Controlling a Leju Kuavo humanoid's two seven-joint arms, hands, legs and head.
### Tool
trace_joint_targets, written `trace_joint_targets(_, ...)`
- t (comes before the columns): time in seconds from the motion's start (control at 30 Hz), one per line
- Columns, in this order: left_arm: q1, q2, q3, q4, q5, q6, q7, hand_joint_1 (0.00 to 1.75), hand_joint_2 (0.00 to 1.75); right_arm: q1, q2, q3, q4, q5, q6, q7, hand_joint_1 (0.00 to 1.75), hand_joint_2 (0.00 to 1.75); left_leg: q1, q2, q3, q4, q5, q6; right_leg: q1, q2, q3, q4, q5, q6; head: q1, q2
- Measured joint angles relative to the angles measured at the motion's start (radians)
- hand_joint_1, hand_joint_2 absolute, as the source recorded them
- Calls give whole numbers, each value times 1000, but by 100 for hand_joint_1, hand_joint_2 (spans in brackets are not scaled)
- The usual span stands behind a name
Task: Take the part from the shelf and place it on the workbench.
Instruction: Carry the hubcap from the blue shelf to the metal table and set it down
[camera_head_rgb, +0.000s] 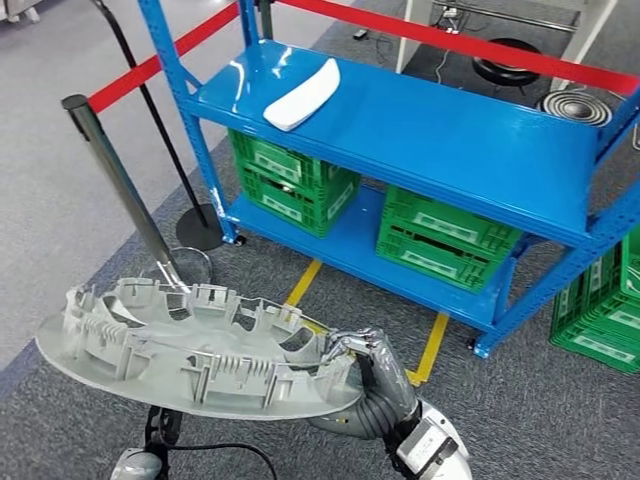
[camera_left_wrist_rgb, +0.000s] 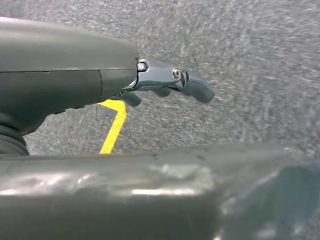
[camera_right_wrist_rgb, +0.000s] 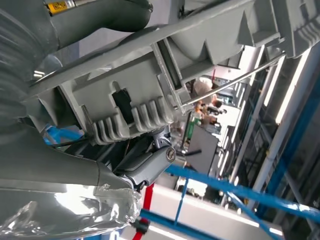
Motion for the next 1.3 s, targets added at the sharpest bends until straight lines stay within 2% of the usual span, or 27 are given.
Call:
trace_joint_targets(0.07,0,1,0,0,-1,0,0,0,0,1,0,0,0,0,0,0,175,175,4,-17,-2,-3,5,13,-3,28,-17,40,-31,10,1,0)
trace_joint_targets(0.13,-4,1,0,0,-1,0,0,0,0,4,0,0,0,0,-1,-1,175,175,7,-36,-4,-4,8,21,-5,67,-68,158,-94,17,3,0)
trace_joint_targets(0.17,-4,1,-1,0,-1,0,0,0,0,6,0,0,0,0,-1,-1,175,175,7,-45,-5,-3,8,23,-6,75,-98,225,-121,18,3,0)
trace_joint_targets(0.2,-4,1,-2,0,-1,0,0,0,0,8,0,0,0,0,-1,-1,175,175,7,-56,-6,-3,9,23,-6,79,-120,271,-134,18,3,0)
trace_joint_targets(0.23,-3,1,-3,0,-1,0,0,0,0,10,0,0,0,0,-1,-1,175,175,7,-66,-6,-2,9,23,-6,80,-126,283,-128,18,3,0)
trace_joint_targets(0.27,-3,1,-6,0,-1,0,0,0,0,12,0,0,0,0,-1,-1,175,175,8,-77,-6,-2,10,23,-7,81,-113,255,-103,18,3,0)
trace_joint_targets(0.3,-3,1,-8,0,-1,1,0,0,0,13,0,0,0,0,-1,-1,175,175,9,-89,-5,-1,10,22,-10,88,-84,193,-66,17,3,0)
trace_joint_targets(0.37,-6,1,-13,0,-1,2,-1,0,0,12,0,0,-1,0,0,-3,175,175,10,-110,-9,3,12,14,-17,125,-19,64,-17,17,3,0)
trace_joint_targets(0.4,-7,1,-15,0,0,2,-2,0,0,12,0,0,-1,-1,1,-4,175,175,10,-118,-13,5,15,9,-20,140,0,25,-8,17,2,0)
trace_joint_targets(0.43,-8,1,-16,0,1,3,-3,0,0,11,0,0,-1,-1,2,-6,175,175,10,-126,-19,5,18,2,-20,149,6,12,-10,15,2,0)
trace_joint_targets(0.5,-6,3,-16,0,3,4,-4,0,0,10,0,0,-2,-1,5,-7,175,175,13,-138,-26,4,23,-8,-19,136,6,9,-7,6,2,0)
trace_joint_targets(0.57,-4,4,-17,0,7,6,-6,0,0,6,3,0,-2,-1,9,-8,175,175,12,-115,-40,30,3,-18,-21,119,7,6,-3,-6,-3,0)
trace_joint_targets(0.63,-6,4,-18,0,12,8,-9,0,0,3,6,0,-1,-4,15,-9,175,175,9,-71,-86,130,-53,-26,-20,97,7,4,-2,-15,-10,0)
trace_joint_targets(0.7,-6,4,-18,0,16,10,-13,0,0,2,7,0,-1,-10,21,-10,175,175,10,-52,-140,250,-101,-29,-17,74,7,4,-3,-19,-11,0)
trace_joint_targets(0.73,-4,4,-18,0,19,12,-15,0,0,2,7,0,0,-12,25,-11,175,175,10,-50,-150,275,-103,-29,-17,64,7,4,-4,-20,-11,0)
trace_joint_targets(0.77,-1,5,-17,0,22,13,-17,0,0,2,7,0,0,-14,29,-11,175,175,10,-48,-142,263,-86,-28,-17,54,7,4,-4,-20,-12,0)
trace_joint_targets(0.8,2,6,-17,0,25,14,-20,0,0,2,7,0,0,-15,33,-11,175,175,10,-43,-118,218,-57,-26,-17,45,9,4,-5,-20,-11,0)
trace_joint_targets(0.87,5,7,-16,0,28,17,-25,0,0,3,8,2,0,-16,37,-11,175,175,5,-7,-51,88,-3,-21,-12,28,11,6,-10,-15,-12,0)
trace_joint_targets(0.93,5,6,-16,0,30,18,-29,0,0,4,8,3,0,-16,38,-12,175,175,-1,20,-19,17,11,-13,-4,12,12,6,-14,-6,-12,0)
trace_joint_targets(1.0,11,4,-16,0,32,18,-32,0,0,4,8,4,0,-16,39,-12,175,175,-2,6,-21,12,10,-3,-1,-6,15,2,-16,1,-10,0)
trace_joint_targets(1.03,15,4,-15,0,33,18,-33,0,0,3,9,5,0,-16,39,-12,175,175,-1,-4,-22,11,11,2,-2,-2,14,6,-22,6,-10,0)
trace_joint_targets(1.07,18,4,-14,0,34,19,-35,0,0,2,9,5,0,-16,40,-12,175,175,1,-14,-22,9,12,9,-4,12,7,24,-37,11,-9,0)
trace_joint_targets(1.13,20,4,-12,0,37,20,-38,0,0,1,10,8,0,-16,41,-12,175,175,5,-33,-22,8,14,19,-7,56,-38,122,-91,17,-6,0)
trace_joint_targets(1.2,22,4,-11,0,39,21,-40,0,0,2,10,10,1,-16,44,-12,175,175,4,-55,-23,8,15,24,-7,77,-102,254,-143,17,-5,0)
trace_joint_targets(1.23,24,4,-11,0,40,21,-42,0,0,2,10,11,3,-15,47,-12,175,175,4,-66,-22,8,15,24,-7,80,-123,289,-147,17,-5,0)
trace_joint_targets(1.27,25,4,-10,0,42,21,-44,0,0,2,10,12,4,-15,49,-12,175,175,4,-77,-22,9,15,24,-7,81,-126,285,-131,15,-5,0)
trace_joint_targets(1.3,26,4,-10,0,44,21,-46,0,0,1,10,13,5,-16,51,-11,175,175,4,-90,-21,9,16,24,-7,85,-109,242,-97,13,-5,0)
